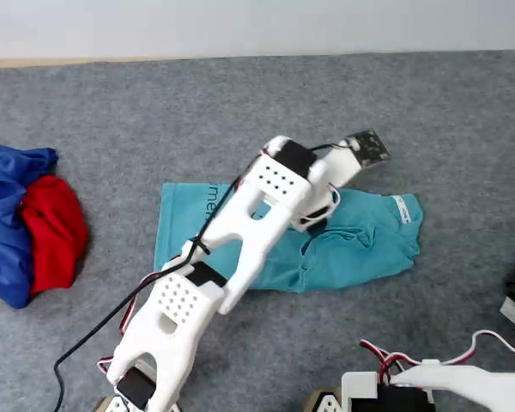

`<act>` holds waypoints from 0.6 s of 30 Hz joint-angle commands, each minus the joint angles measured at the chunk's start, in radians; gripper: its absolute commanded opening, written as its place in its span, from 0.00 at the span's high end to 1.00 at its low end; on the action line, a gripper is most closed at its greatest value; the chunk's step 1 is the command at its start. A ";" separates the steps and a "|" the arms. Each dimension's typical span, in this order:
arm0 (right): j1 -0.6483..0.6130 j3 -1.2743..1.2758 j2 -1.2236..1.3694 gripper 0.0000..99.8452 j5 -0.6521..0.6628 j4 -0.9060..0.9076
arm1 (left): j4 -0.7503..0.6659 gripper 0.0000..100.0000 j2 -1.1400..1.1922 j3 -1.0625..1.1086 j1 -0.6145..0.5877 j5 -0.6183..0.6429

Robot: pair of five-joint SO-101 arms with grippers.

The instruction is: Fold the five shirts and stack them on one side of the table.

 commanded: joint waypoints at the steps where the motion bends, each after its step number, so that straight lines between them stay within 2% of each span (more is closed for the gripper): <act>1: -0.005 -0.043 -0.021 0.85 0.009 0.007 | -0.023 0.82 -0.068 -0.036 -0.031 0.011; 11: -0.001 -0.043 -0.021 0.85 0.011 0.005 | -0.012 0.82 -0.078 -0.065 -0.066 0.057; 18: -0.001 -0.043 -0.021 0.85 0.011 -0.004 | 0.144 0.82 -0.077 -0.300 -0.011 0.077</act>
